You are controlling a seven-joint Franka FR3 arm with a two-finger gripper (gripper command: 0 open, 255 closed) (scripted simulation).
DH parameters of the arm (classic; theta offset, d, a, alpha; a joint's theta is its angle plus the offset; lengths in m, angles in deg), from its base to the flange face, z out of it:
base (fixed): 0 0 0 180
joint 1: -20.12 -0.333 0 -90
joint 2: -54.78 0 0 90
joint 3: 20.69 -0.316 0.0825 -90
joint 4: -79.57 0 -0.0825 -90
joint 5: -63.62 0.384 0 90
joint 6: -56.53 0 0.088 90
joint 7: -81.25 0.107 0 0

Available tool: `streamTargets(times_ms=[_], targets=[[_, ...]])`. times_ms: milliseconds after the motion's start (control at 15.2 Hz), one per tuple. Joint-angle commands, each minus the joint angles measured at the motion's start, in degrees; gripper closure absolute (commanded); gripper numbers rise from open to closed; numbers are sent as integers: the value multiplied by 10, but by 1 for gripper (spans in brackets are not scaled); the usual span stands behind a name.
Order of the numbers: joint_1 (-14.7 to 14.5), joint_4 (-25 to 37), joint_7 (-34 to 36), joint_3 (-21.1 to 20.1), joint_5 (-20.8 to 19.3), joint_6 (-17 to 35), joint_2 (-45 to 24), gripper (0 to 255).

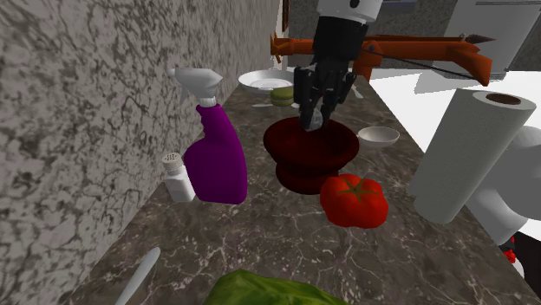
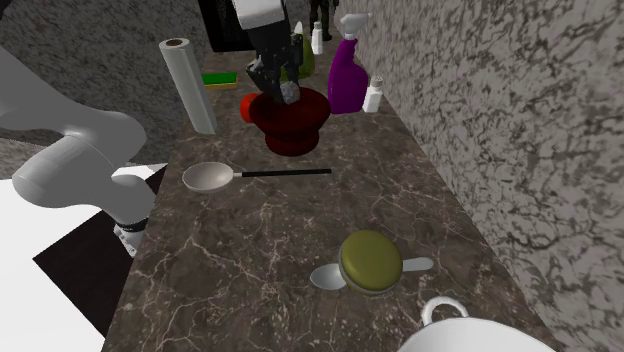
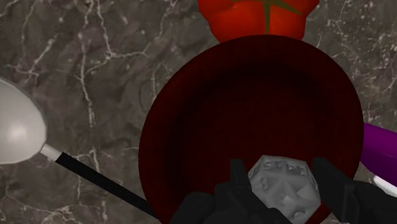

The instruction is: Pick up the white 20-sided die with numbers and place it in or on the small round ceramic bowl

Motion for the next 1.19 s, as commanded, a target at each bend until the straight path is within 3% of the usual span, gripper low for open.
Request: streamTargets(times_ms=[0,396,462,792,1122], targets=[[0,-4,-1,-1,1,5,-1,255],[0,-4,-1,-1,1,5,-1,255],[0,-4,-1,-1,1,5,-1,0],[0,-4,-1,-1,1,5,-1,0],[4,64,3,17,-10,-67,1,0]])
